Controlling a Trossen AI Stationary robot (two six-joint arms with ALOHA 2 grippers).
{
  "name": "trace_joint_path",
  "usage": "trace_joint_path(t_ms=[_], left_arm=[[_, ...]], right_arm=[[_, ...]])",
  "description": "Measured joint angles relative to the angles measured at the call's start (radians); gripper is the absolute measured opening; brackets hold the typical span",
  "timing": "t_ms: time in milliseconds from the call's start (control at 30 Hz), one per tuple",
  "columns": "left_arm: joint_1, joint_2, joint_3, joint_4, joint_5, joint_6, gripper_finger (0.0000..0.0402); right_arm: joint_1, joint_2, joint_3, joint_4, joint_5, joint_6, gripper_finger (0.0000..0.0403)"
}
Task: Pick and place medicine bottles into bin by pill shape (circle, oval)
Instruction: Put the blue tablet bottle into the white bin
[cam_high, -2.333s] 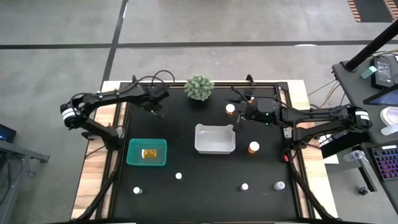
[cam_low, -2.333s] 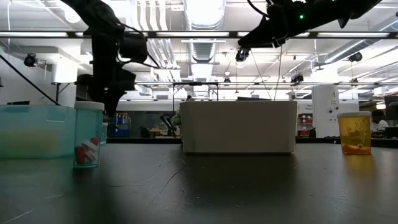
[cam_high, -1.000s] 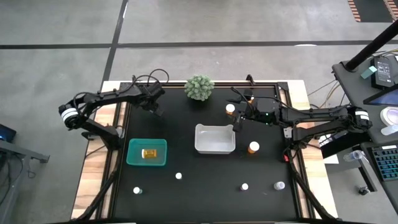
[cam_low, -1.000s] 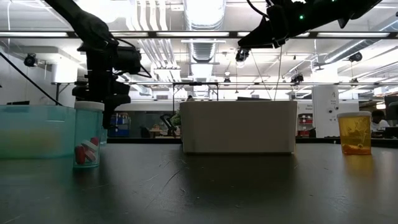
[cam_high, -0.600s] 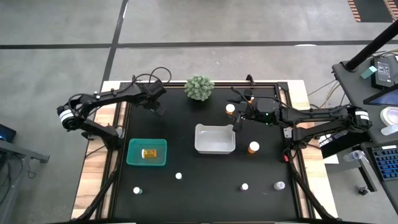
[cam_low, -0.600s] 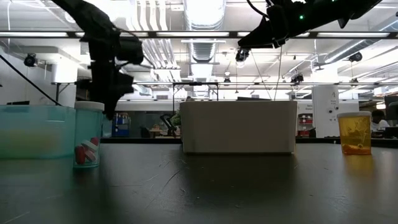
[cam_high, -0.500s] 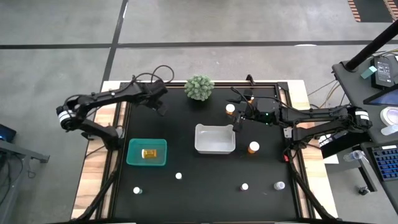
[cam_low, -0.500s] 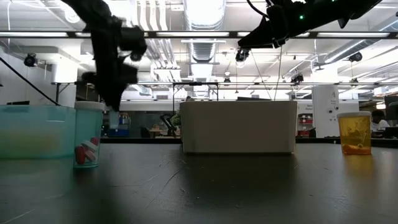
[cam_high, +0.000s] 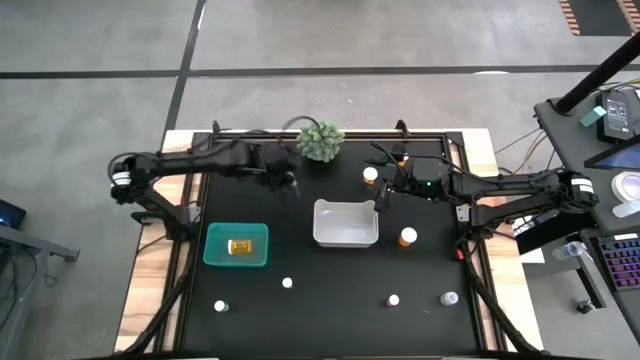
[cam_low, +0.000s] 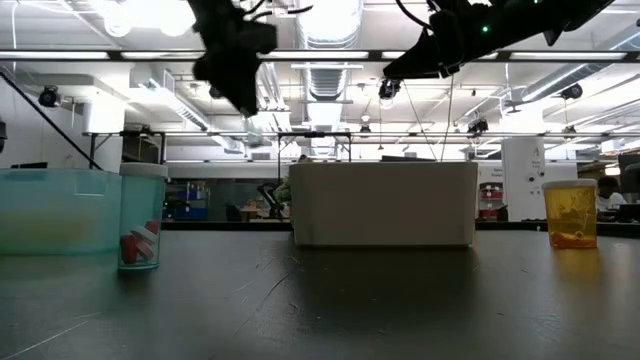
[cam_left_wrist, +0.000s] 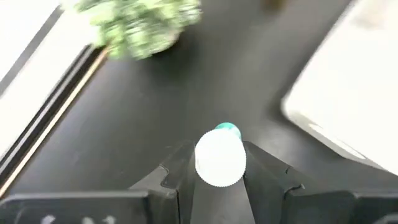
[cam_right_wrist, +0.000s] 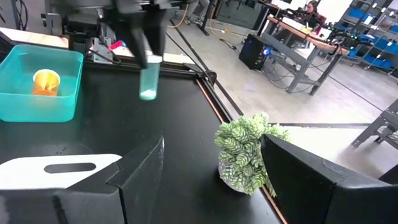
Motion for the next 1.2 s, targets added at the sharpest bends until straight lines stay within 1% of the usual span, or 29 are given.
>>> trace_joint_path(t_ms=[167,367,433,533,700,800,933,1067,1200], left_arm=[[-0.07,0.112,0.119,0.005,0.077,0.077,0.0093],[-0.12,0.267,0.271,0.017,0.089,0.156,0.0093],[-0.128,0.326,0.318,0.024,0.113,0.173,0.0093],[-0.14,0.408,0.364,0.021,0.125,0.182,0.0093],[-0.144,0.515,0.379,0.042,0.121,0.181,0.0093],[-0.143,0.563,0.378,0.046,0.114,0.15,0.0093],[-0.145,0.595,0.378,0.052,0.084,0.13,0.0095],[-0.144,0.621,0.376,0.057,0.051,0.129,0.0112],[-0.144,0.624,0.375,0.072,0.045,0.129,0.013]], right_arm=[[0.0,0.0,0.0,-0.005,0.0,-0.004,0.026],[0.0,-0.001,0.0,-0.008,0.0,-0.006,0.026],[0.0,-0.001,0.0,-0.008,0.0,-0.005,0.026],[0.0,-0.001,0.0,-0.009,0.0,-0.006,0.026],[0.0,-0.002,0.0,-0.025,0.0,-0.018,0.026],[0.0,-0.002,0.0,-0.031,0.002,-0.022,0.026],[-0.001,-0.002,-0.001,-0.038,0.006,-0.024,0.026],[-0.001,-0.002,-0.001,-0.039,0.011,-0.028,0.026],[-0.001,-0.002,-0.001,-0.036,0.011,-0.034,0.026]])
